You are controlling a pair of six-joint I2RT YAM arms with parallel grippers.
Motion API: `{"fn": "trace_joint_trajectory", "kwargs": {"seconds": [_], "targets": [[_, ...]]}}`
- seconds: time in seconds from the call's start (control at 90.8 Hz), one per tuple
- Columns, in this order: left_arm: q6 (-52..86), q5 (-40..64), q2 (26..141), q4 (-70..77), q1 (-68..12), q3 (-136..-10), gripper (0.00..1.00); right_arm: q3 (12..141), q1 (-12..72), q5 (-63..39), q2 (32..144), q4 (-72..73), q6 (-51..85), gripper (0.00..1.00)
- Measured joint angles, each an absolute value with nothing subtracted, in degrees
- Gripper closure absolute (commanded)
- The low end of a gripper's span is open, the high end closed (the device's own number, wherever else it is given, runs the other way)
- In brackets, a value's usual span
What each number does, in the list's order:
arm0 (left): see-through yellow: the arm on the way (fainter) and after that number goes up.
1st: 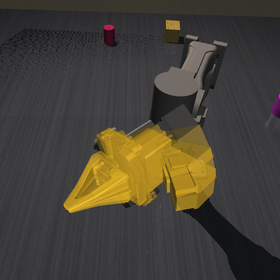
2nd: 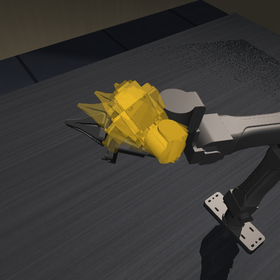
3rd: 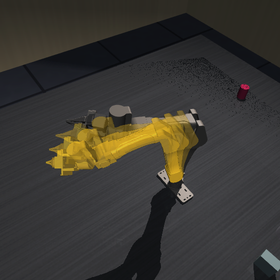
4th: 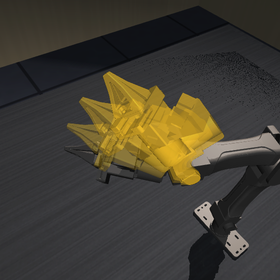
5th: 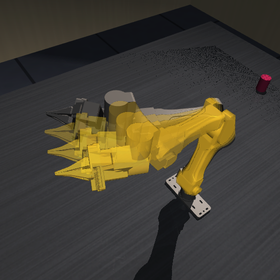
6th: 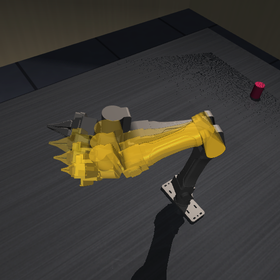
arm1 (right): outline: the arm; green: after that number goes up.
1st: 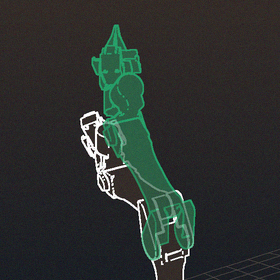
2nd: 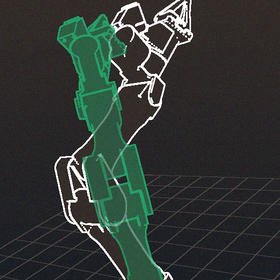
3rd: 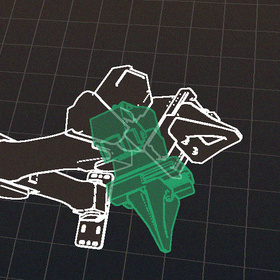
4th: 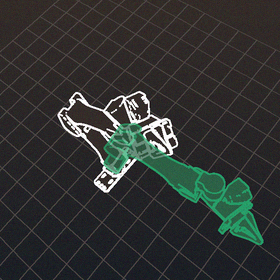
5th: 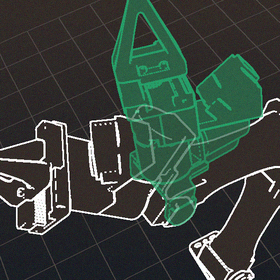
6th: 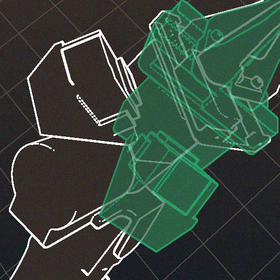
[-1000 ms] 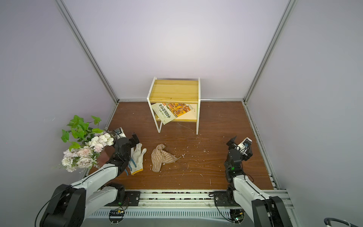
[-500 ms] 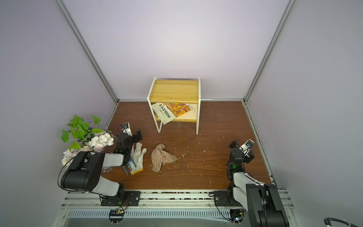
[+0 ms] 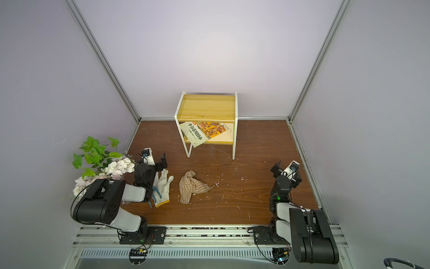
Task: Wipe the bookshelf clean with a cloth
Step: Reset both arms
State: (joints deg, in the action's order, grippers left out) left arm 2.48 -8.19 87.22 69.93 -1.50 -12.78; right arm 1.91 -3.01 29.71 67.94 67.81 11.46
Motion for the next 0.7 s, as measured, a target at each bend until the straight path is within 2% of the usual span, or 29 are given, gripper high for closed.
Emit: {"fn": "trace_joint_trajectory", "kwargs": {"seconds": [0.275,0.418,0.594,0.704], "targets": [[2.8,-9.5,87.2,70.8,-1.5,-12.5,0.0,0.7,-2.8,23.2,69.0,74.1,5.1,0.01],[2.8,-9.7,87.2,70.8,-1.5,-12.5,0.0,0.7,0.3,19.3,69.4,76.0,0.3,0.01],[2.8,-9.7,87.2,70.9,-1.5,-12.5,0.0,0.7,4.8,16.8,70.4,75.7,-4.8,0.01],[2.8,-9.7,87.2,70.9,-1.5,-12.5,0.0,0.8,4.9,16.6,67.0,72.7,-4.9,0.01]]}}
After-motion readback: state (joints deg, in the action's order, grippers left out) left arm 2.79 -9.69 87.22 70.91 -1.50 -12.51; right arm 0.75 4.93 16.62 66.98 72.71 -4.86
